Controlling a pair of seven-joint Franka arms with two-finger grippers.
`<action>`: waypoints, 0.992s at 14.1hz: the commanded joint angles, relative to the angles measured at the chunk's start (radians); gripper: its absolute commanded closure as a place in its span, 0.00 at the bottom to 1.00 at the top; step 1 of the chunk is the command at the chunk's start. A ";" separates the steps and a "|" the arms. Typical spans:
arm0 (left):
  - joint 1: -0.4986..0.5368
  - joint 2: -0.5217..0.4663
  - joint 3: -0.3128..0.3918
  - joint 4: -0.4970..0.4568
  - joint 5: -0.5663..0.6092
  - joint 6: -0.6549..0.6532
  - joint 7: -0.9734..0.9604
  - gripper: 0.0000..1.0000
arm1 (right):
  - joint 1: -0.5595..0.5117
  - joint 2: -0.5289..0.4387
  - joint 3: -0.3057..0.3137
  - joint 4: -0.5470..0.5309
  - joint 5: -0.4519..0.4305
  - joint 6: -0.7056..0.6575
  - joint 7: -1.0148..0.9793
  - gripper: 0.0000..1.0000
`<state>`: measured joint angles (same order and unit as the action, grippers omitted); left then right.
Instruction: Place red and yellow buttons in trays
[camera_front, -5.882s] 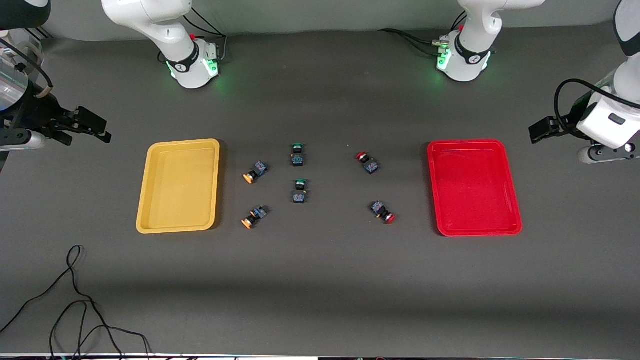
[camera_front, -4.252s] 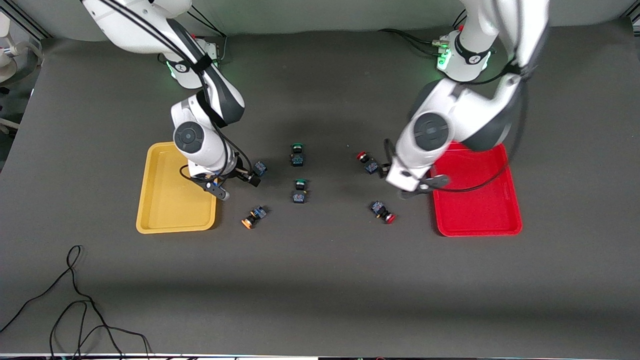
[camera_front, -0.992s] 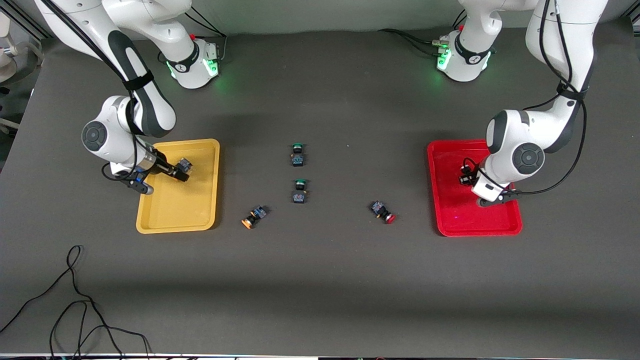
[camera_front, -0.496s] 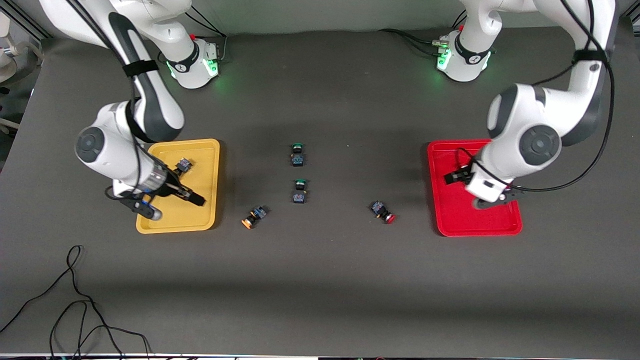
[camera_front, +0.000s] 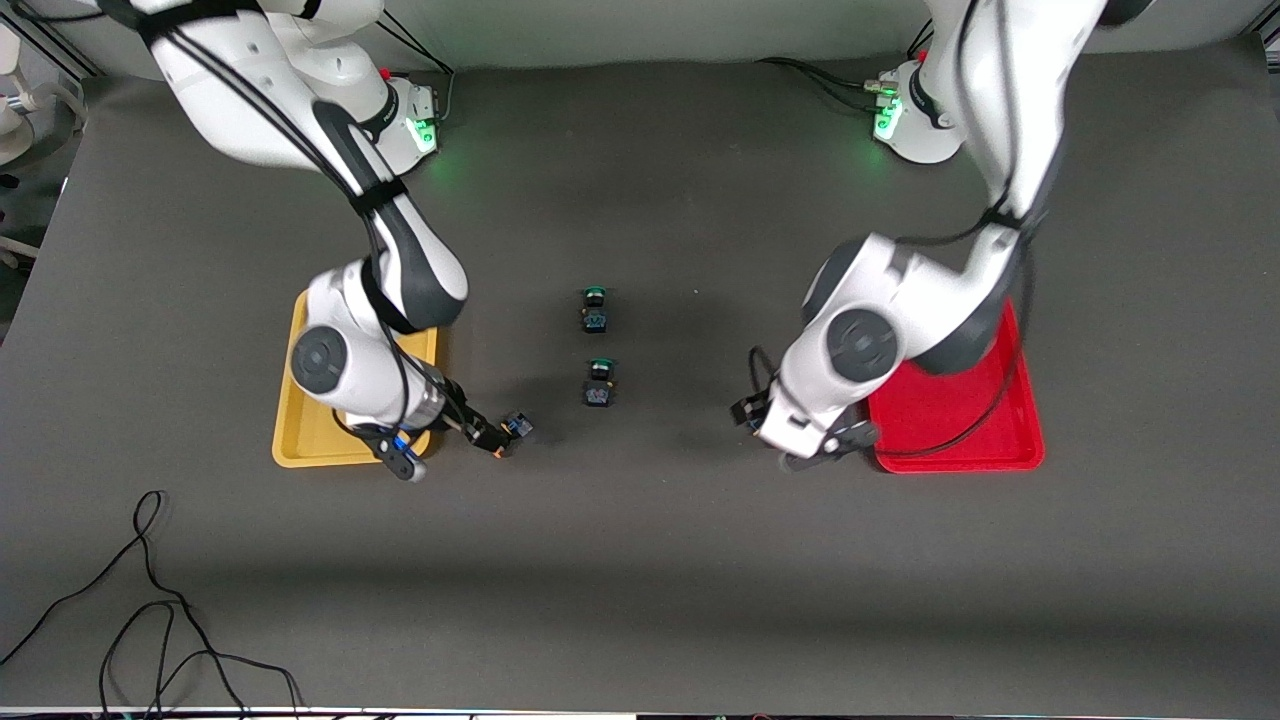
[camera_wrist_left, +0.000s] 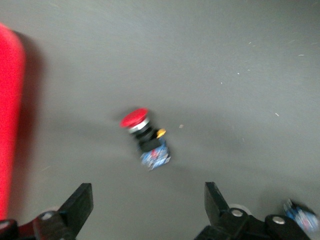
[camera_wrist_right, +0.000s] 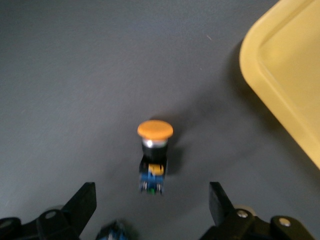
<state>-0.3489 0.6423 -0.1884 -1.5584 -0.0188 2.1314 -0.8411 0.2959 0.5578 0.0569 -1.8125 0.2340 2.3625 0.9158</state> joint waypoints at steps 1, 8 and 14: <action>-0.005 0.037 0.004 -0.044 0.020 0.096 -0.045 0.01 | 0.028 0.096 0.004 0.041 0.004 0.084 0.081 0.00; -0.004 0.085 0.004 -0.110 0.020 0.218 -0.085 0.17 | 0.031 0.126 0.017 0.030 0.004 0.138 0.084 0.86; 0.005 0.044 0.007 -0.114 0.017 0.179 -0.085 1.00 | -0.023 -0.027 0.005 0.041 0.004 -0.105 0.000 1.00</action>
<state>-0.3436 0.7325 -0.1851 -1.6658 -0.0131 2.3503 -0.9026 0.3115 0.6339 0.0665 -1.7633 0.2335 2.3799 0.9699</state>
